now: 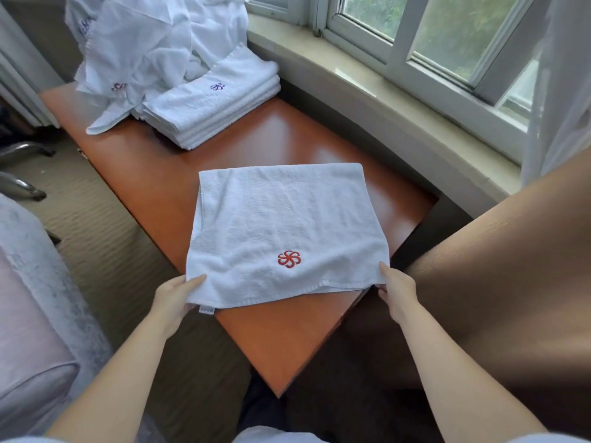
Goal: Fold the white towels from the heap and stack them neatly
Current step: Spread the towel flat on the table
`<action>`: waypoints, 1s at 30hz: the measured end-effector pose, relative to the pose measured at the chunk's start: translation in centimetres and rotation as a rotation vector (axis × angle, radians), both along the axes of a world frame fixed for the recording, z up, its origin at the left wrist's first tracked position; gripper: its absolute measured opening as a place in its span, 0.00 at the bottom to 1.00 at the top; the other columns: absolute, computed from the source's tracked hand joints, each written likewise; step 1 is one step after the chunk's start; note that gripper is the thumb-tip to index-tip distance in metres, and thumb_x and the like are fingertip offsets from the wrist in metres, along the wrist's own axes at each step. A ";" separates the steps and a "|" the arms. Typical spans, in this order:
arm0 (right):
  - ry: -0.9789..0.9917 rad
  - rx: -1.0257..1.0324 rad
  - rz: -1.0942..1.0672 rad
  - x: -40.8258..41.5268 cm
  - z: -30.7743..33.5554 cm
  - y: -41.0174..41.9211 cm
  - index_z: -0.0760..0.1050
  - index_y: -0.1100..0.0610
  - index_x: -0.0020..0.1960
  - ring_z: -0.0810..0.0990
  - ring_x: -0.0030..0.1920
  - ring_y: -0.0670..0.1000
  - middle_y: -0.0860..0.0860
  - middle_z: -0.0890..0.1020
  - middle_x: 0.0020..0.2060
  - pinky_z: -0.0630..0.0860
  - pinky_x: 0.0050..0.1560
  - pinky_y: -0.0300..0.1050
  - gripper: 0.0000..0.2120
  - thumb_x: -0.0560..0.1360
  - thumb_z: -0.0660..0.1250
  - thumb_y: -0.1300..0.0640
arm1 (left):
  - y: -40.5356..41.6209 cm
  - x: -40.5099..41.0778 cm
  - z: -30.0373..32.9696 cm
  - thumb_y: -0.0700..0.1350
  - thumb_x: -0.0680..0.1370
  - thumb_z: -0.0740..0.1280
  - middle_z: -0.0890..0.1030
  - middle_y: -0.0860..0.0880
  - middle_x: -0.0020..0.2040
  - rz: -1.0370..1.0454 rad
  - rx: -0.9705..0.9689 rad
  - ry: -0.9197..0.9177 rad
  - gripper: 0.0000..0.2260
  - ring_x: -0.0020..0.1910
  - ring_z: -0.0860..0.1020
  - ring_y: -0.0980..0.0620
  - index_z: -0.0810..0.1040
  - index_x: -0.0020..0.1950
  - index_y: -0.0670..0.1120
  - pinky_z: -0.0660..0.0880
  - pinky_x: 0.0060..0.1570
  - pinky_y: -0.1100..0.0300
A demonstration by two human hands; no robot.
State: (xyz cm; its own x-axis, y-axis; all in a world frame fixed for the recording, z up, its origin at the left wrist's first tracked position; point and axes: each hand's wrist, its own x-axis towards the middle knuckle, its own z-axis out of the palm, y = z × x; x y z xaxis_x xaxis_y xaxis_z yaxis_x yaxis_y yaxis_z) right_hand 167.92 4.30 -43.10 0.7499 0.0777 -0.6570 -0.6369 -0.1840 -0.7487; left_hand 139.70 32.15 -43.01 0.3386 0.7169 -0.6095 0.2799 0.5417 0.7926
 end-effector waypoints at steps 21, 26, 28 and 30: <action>-0.213 0.870 -0.394 0.2 21.4 -1.4 0.70 0.55 0.36 0.71 0.22 0.41 0.47 0.71 0.27 0.69 0.24 0.32 0.13 0.74 0.72 0.60 | -5.6 -0.4 20.4 0.50 0.63 0.80 0.78 0.52 0.33 0.788 0.346 -0.414 0.17 0.22 0.73 0.59 0.71 0.32 0.49 0.68 0.22 0.68; -0.300 0.667 -0.466 1.3 23.2 1.1 0.67 0.55 0.33 0.67 0.22 0.43 0.46 0.69 0.23 0.66 0.24 0.34 0.18 0.72 0.75 0.58 | -4.4 0.7 22.5 0.48 0.64 0.80 0.79 0.52 0.35 0.894 0.252 -0.417 0.17 0.24 0.76 0.58 0.72 0.35 0.47 0.73 0.23 0.66; -0.310 0.617 -0.501 2.0 22.3 2.4 0.67 0.54 0.34 0.66 0.26 0.45 0.47 0.69 0.27 0.66 0.27 0.36 0.18 0.72 0.75 0.55 | -3.2 1.5 22.0 0.46 0.65 0.80 0.79 0.50 0.35 0.896 0.215 -0.412 0.17 0.20 0.74 0.60 0.72 0.35 0.46 0.70 0.21 0.67; -0.321 0.623 -0.537 2.9 21.7 4.0 0.68 0.55 0.34 0.67 0.27 0.45 0.48 0.70 0.28 0.67 0.28 0.37 0.17 0.72 0.75 0.55 | -1.3 2.5 21.6 0.44 0.66 0.80 0.78 0.50 0.34 0.878 0.178 -0.429 0.16 0.20 0.74 0.60 0.72 0.35 0.45 0.73 0.23 0.66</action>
State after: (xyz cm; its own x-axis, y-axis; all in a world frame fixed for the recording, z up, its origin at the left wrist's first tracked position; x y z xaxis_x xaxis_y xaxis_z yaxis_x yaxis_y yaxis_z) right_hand 170.86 8.27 -21.38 0.9291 -0.0642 -0.3641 -0.2618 0.5811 -0.7705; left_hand 142.17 30.81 -21.41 -0.1897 0.8882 -0.4184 -0.4929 0.2825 0.8230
